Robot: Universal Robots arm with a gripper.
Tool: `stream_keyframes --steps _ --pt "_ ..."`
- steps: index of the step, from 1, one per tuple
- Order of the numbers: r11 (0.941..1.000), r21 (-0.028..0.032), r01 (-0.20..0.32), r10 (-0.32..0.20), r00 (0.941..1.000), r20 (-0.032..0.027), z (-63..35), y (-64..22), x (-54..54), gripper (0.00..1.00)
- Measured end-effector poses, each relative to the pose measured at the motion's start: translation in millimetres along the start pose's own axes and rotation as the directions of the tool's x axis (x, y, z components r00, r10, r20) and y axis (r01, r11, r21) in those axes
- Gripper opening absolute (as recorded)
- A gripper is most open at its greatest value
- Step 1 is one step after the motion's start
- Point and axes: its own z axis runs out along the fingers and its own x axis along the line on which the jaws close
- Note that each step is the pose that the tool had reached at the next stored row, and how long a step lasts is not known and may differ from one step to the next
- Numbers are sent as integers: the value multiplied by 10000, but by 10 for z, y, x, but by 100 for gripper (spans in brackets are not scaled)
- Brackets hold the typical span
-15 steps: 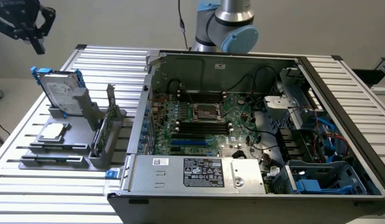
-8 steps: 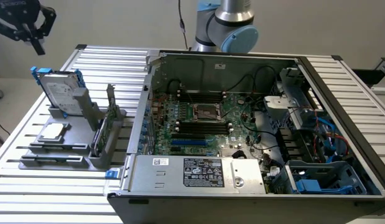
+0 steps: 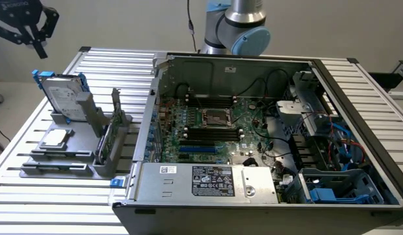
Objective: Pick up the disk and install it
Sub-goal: 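Pick up the disk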
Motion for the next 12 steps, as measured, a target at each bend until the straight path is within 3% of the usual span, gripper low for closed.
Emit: stream_keyframes --steps 6,12 --pt "9940 2 1093 -1093 9940 -34 13 -1 0 11" --pt "9762 -1 2167 -2167 9762 -68 26 -1 0 11"
